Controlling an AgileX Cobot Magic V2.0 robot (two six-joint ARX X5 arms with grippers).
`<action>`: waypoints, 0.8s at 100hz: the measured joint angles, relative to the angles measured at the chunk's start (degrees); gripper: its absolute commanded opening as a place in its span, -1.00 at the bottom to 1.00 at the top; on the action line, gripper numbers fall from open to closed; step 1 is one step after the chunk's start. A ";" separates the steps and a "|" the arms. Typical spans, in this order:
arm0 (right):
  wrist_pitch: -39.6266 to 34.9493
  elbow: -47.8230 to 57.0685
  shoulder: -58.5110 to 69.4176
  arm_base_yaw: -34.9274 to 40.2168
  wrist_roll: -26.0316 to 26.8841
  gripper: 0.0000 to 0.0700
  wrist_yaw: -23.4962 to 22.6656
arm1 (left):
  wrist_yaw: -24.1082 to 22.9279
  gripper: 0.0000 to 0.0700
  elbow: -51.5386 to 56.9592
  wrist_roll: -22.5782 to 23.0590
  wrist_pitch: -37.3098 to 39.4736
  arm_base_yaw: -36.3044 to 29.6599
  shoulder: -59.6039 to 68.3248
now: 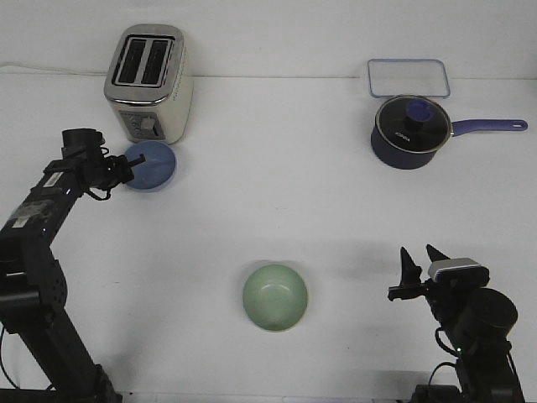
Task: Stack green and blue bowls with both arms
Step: 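Lift the blue bowl and carry it over the green bowl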
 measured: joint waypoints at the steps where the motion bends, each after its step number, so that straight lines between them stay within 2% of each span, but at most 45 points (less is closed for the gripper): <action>1: 0.02 0.00 0.00 0.00 0.00 0.02 0.00 | 0.26 -0.96 0.00 0.00 -0.11 0.02 -0.02; 16: 0.02 0.00 0.00 0.00 0.00 0.02 0.00 | 3.93 -0.96 0.00 0.28 -4.28 0.22 -3.04; 32: 0.02 0.00 0.00 0.00 0.00 0.02 0.00 | 4.76 -0.96 0.00 2.56 -8.33 0.26 -13.70; 52: 0.02 0.00 0.00 0.00 0.00 0.02 0.00 | 12.07 -0.96 0.48 4.57 -14.62 -0.59 -27.23; 67: 0.02 0.00 0.00 0.02 0.00 0.02 0.00 | 14.12 -0.96 -1.14 5.53 -20.41 -4.72 -33.38; 80: 0.04 0.00 0.00 0.02 0.00 0.02 0.00 | 15.30 -0.96 -6.19 6.03 -22.16 -12.50 -37.83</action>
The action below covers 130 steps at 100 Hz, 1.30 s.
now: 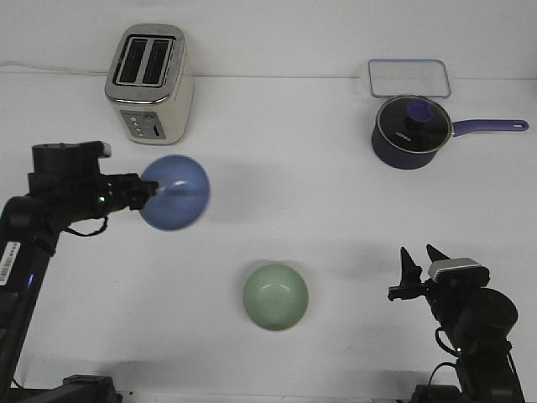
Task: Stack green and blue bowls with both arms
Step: 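Lift the blue bowl and carry it over the green bowl, then lower the blue bowl into the green bowl and open the left gripper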
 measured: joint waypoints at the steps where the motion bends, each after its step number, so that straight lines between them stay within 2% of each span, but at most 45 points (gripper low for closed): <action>1: -0.02 0.00 0.00 0.00 0.00 0.02 0.00 | 0.07 -0.96 -0.39 0.00 0.07 -0.76 -0.26; 13: -0.02 0.00 0.00 0.00 0.00 0.02 0.00 | 0.20 -0.96 -5.51 -0.74 3.08 -10.71 -2.47; 23: -0.02 0.00 0.00 0.00 0.00 0.02 -0.02 | -0.24 -0.96 -9.77 -3.08 6.91 -19.10 -2.40; 36: -0.02 0.00 0.00 0.00 0.00 0.02 -0.02 | -4.96 -0.96 -12.74 -5.77 8.55 -28.63 -0.87; 52: -0.02 0.00 0.00 0.00 0.00 0.02 -0.28 | -10.05 -0.96 -12.94 -6.51 9.09 -36.76 1.57; 57: -0.02 0.00 0.00 0.00 0.00 0.02 -0.35 | -11.26 -0.96 -12.90 -6.54 9.14 -38.12 2.64; 99: 0.00 0.00 0.00 0.00 0.02 0.02 -0.42 | -11.45 -0.96 -12.90 -6.12 10.91 -40.33 12.00; 113: 0.00 0.00 0.00 0.00 0.02 0.02 -0.42 | -14.62 -0.95 -12.90 -5.88 10.58 -40.30 12.39; 117: 0.00 0.00 0.00 0.00 0.02 0.02 -0.42 | -14.91 -0.89 -12.90 -5.75 10.60 -40.30 12.39; 121: 0.00 0.00 0.00 0.00 0.02 0.02 -0.42 | -15.10 -0.74 -12.90 -5.55 10.60 -40.30 12.41; 130: 0.00 0.00 0.00 0.00 0.02 0.02 -0.42 | -15.17 -0.07 -12.90 -5.38 10.62 -40.33 12.44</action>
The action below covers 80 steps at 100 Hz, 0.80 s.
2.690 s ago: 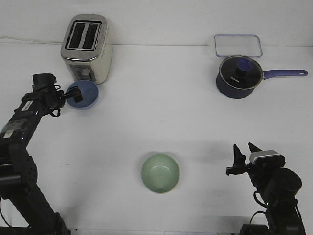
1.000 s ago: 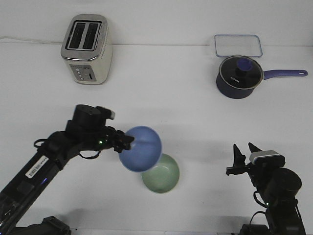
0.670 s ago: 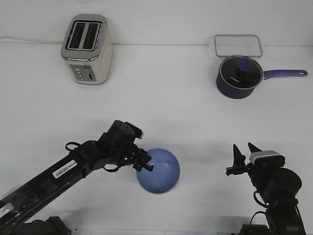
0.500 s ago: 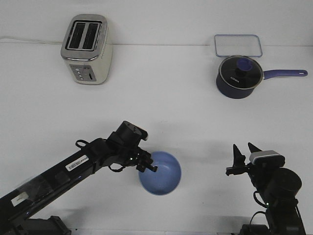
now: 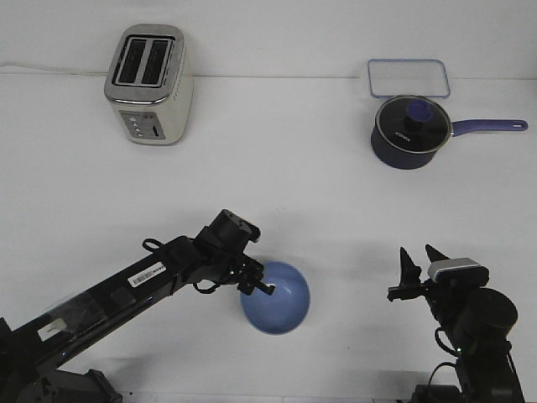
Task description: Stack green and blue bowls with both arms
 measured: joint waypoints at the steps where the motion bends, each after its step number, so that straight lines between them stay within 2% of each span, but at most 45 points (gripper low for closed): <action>1: 0.00 0.00 0.00 0.00 -0.02 0.02 0.00 | 0.00 0.00 0.00 0.00 0.02 0.00 0.00; 9: 0.00 0.00 0.00 0.00 0.00 0.02 0.00 | 0.00 0.37 0.00 0.28 0.07 0.02 0.00; 20: 0.00 0.00 0.00 0.00 0.00 0.02 -0.02 | 0.98 0.57 0.24 0.68 -1.33 0.04 0.00; 30: 0.00 0.00 0.00 0.00 0.00 0.02 0.00 | 0.55 0.58 1.14 1.07 -3.80 0.96 -1.36; 38: 0.00 0.00 0.00 0.00 0.00 0.02 0.00 | -2.62 0.58 2.82 1.53 -4.42 2.19 -4.92; 51: 0.00 0.00 0.00 0.00 0.00 0.02 0.00 | -12.02 0.57 7.56 3.96 -1.42 4.09 -13.64; 67: 0.07 0.00 0.00 0.00 0.00 0.02 0.00 | -25.90 0.55 8.76 10.34 6.64 7.69 -24.35; 76: 0.63 0.00 -0.02 0.00 0.04 0.02 0.00 | -28.87 0.47 8.72 13.38 8.22 10.99 -27.85; 80: 0.87 0.00 -0.35 0.00 0.07 0.02 0.02 | -28.94 0.33 8.28 14.21 8.35 12.79 -29.03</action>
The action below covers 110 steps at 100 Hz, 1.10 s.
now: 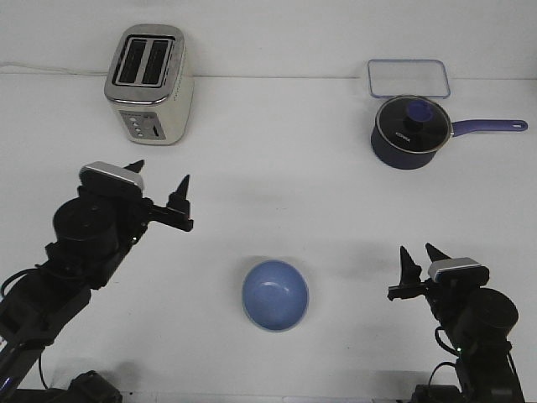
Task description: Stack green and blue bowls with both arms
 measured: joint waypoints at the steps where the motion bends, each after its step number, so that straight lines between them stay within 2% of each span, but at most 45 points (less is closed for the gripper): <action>1: 0.02 0.00 -0.09 0.00 0.02 0.01 0.04 | 0.00 0.29 -0.17 0.15 0.09 0.39 -0.22; 8: -0.07 0.00 -1.14 0.00 0.20 -0.12 0.42 | -0.04 0.10 -2.95 0.76 1.22 3.80 -2.47; 12: -0.09 0.00 -2.03 0.00 0.37 -0.24 0.46 | -0.09 -0.12 -5.60 0.98 2.69 5.66 -4.07; 15: -0.22 0.00 -2.80 0.00 0.48 -0.41 0.57 | -0.11 -0.33 -8.11 1.22 4.26 7.04 -5.51; 22: -0.77 0.00 -4.74 0.00 0.79 -0.96 1.49 | -0.13 -0.87 -15.10 1.57 9.14 9.70 -9.77; 23: -0.85 0.00 -4.98 0.00 0.83 -1.00 1.77 | -0.13 -0.99 -16.20 1.62 9.94 10.01 -10.49; 24: -0.87 0.00 -5.25 0.00 0.87 -1.00 1.99 | -0.13 -1.00 -17.27 1.66 10.71 10.29 -11.19; 33: -0.90 0.00 -7.69 0.00 1.07 -1.00 3.19 | 0.44 -0.97 -28.00 1.66 19.32 12.48 -18.80; 43: -0.87 0.00 -10.21 0.00 1.33 -1.00 3.91 | 3.13 -0.97 -39.63 1.62 27.67 13.97 -27.32; 56: -0.39 0.00 -12.35 0.00 1.42 -1.00 5.11 | 4.28 -0.97 -49.99 0.90 31.50 14.40 -36.17; 69: -0.48 0.00 -12.35 0.00 1.46 -1.00 6.43 | 3.89 -0.97 -50.90 0.07 30.58 14.43 -37.57; 110: -0.50 0.00 -12.35 0.00 1.66 -1.00 6.40 | 3.78 -0.96 -50.82 -1.99 30.71 14.43 -37.62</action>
